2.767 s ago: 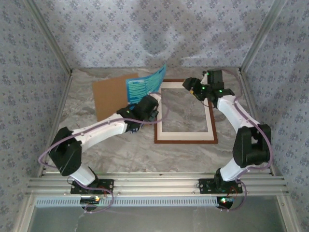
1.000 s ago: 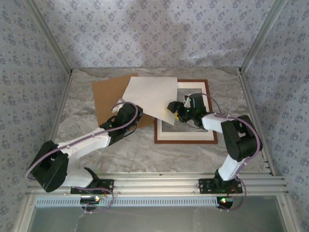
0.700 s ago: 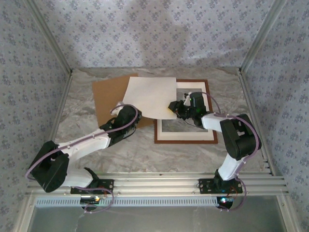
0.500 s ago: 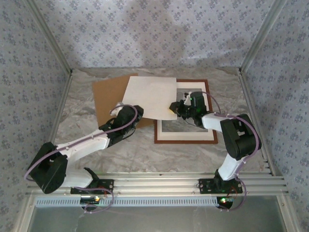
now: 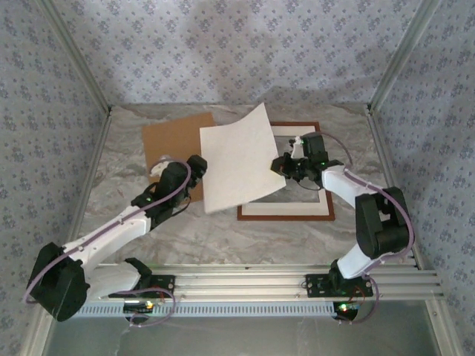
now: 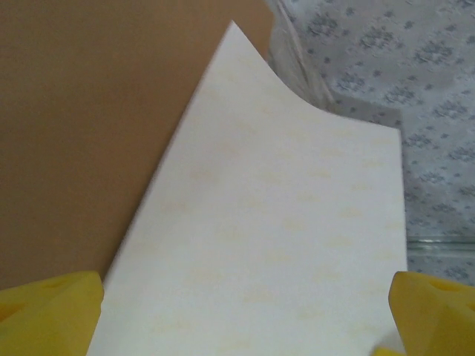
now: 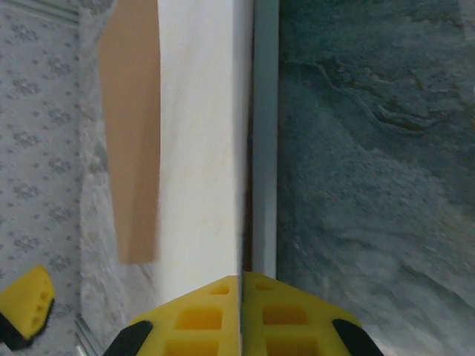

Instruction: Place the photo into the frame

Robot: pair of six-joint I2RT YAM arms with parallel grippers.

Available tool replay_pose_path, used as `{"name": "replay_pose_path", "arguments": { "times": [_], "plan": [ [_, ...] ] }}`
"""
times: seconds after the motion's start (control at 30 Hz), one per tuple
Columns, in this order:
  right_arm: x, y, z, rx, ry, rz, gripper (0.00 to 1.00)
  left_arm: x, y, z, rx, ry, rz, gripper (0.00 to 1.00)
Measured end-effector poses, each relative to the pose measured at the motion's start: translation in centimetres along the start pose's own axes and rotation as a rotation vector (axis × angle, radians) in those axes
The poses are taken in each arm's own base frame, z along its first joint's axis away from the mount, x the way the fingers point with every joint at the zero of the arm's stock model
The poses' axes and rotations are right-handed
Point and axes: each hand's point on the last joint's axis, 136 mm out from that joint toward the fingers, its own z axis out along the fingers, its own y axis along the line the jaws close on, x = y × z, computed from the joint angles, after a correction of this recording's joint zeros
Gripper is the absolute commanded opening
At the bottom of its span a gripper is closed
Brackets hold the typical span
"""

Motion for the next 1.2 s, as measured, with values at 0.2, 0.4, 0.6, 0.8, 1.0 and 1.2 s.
{"name": "replay_pose_path", "arguments": {
  "times": [0.2, 0.4, 0.6, 0.8, 1.0, 1.2],
  "plan": [
    [1.3, -2.7, -2.5, 0.115, 0.021, -0.029, 0.0, -1.5, 3.1, 0.1, -0.075, -0.015, 0.033, 0.99],
    [2.9, -5.7, -4.0, 0.226, 0.023, -0.014, 0.0, -2.3, 3.6, 0.0, -0.081, -0.009, 0.058, 0.99],
    [3.7, -7.8, -5.3, 0.327, 0.001, -0.001, 0.0, -1.8, 4.0, 0.6, -0.091, 0.029, 0.076, 0.98],
    [3.2, -9.5, -7.1, 0.412, -0.073, 0.008, 0.0, -0.6, 5.0, 1.6, -0.124, 0.089, 0.095, 0.98],
    [2.9, -10.6, -8.0, 0.462, -0.127, 0.022, 0.0, 0.2, 5.3, 2.0, -0.129, 0.129, 0.104, 0.99],
    [1.8, -10.6, -8.1, 0.456, -0.169, 0.011, 0.0, 0.7, 5.2, 2.3, -0.12, 0.15, 0.108, 0.99]
  ]
}}
